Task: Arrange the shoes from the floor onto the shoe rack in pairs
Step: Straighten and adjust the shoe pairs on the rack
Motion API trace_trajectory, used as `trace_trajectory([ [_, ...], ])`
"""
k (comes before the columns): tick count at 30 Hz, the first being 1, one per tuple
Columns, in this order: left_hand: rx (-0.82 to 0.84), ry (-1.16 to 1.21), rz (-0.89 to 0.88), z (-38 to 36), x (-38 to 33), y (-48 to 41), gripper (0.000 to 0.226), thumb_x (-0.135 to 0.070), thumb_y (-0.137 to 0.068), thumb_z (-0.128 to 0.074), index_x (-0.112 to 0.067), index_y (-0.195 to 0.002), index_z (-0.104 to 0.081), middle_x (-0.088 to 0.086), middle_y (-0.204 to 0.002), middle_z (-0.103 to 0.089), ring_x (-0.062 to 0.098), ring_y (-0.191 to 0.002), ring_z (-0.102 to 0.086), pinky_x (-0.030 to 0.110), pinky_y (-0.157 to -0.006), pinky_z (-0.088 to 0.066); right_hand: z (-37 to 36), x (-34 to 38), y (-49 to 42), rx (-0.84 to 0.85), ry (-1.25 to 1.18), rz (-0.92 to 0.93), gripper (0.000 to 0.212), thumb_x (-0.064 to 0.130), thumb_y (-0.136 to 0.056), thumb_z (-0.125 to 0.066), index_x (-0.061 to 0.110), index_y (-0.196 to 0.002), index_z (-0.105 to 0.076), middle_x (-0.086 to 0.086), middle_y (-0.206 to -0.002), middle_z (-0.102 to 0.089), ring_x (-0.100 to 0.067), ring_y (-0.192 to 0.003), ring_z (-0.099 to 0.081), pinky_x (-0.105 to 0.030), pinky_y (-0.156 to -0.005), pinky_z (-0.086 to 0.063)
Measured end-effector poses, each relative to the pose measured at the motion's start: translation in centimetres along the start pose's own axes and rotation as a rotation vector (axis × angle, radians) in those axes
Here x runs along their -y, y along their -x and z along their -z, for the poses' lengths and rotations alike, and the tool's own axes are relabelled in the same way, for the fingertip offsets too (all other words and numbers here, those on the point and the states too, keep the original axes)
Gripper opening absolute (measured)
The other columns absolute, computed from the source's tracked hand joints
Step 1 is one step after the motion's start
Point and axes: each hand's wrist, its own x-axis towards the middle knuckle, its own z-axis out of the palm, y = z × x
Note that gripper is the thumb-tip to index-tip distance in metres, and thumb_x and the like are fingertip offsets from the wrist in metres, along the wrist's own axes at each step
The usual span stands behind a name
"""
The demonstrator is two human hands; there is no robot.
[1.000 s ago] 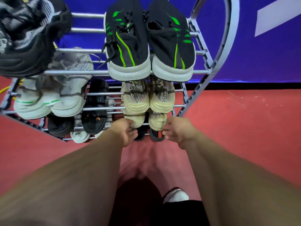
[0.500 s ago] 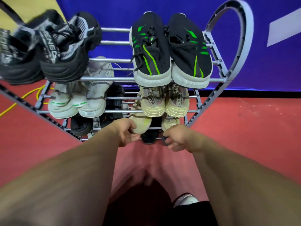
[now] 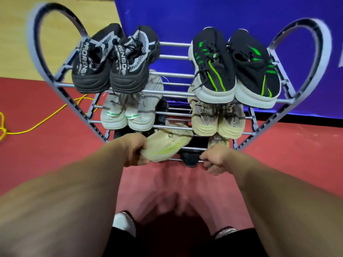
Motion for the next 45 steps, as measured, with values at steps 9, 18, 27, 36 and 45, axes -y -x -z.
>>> trace_trajectory([
  [9,-0.034,-0.058,0.011,1.6,0.6,0.1,0.021,0.002,-0.077,-0.035,-0.009,-0.078,-0.052,0.008,-0.06,-0.053,0.026,-0.061,-0.057,0.023,-0.05,-0.041,-1.1,0.9,-0.4,-0.111,-0.269,0.016,0.032,0.033,-0.099,-0.06,0.012,-0.077,-0.053,-0.003,-0.056,-0.047,-0.015,-0.035,-0.043,-0.02,-0.045,-0.04],
  [18,-0.003,-0.088,0.076,0.3,0.3,-0.8,0.025,-0.006,-0.072,-0.04,-0.01,-0.089,-0.057,0.006,-0.058,-0.061,0.023,-0.044,-0.06,0.021,-0.049,-0.036,0.3,0.0,-0.1,0.028,-0.248,-0.031,0.037,0.047,-0.095,-0.064,0.012,-0.107,-0.066,-0.006,-0.093,-0.074,-0.027,-0.077,-0.074,-0.04,-0.073,-0.063],
  [27,0.08,0.395,0.048,-4.6,-1.2,-3.3,0.022,-0.016,-0.097,-0.046,-0.008,-0.115,-0.056,0.011,-0.098,-0.066,0.019,-0.083,-0.06,0.031,-0.07,-0.057,2.7,-1.0,-0.2,0.032,-0.483,-0.132,0.021,0.029,-0.089,-0.053,0.012,-0.081,-0.062,-0.004,-0.061,-0.058,-0.013,-0.047,-0.052,-0.021,-0.05,-0.043],
  [36,0.254,0.345,-0.021,-9.4,-1.4,-3.7,0.045,-0.036,-0.097,-0.063,-0.005,-0.129,-0.054,0.013,-0.124,-0.065,0.028,-0.103,-0.067,0.039,-0.077,-0.056,1.8,-1.0,-0.6,0.195,-0.917,-0.097,0.028,0.014,-0.098,-0.049,0.001,-0.12,-0.062,-0.017,-0.098,-0.076,-0.031,-0.088,-0.074,-0.029,-0.056,-0.06],
  [45,0.365,0.168,-0.096,-12.5,-1.0,-3.7,0.021,-0.02,-0.098,-0.064,-0.02,-0.119,-0.063,0.009,-0.107,-0.075,0.023,-0.091,-0.072,0.039,-0.09,-0.058,-0.3,0.7,-1.5,0.266,-1.096,-0.114,0.027,0.011,-0.107,-0.048,-0.006,-0.126,-0.058,-0.026,-0.121,-0.066,-0.034,-0.123,-0.064,-0.042,-0.105,-0.052],
])
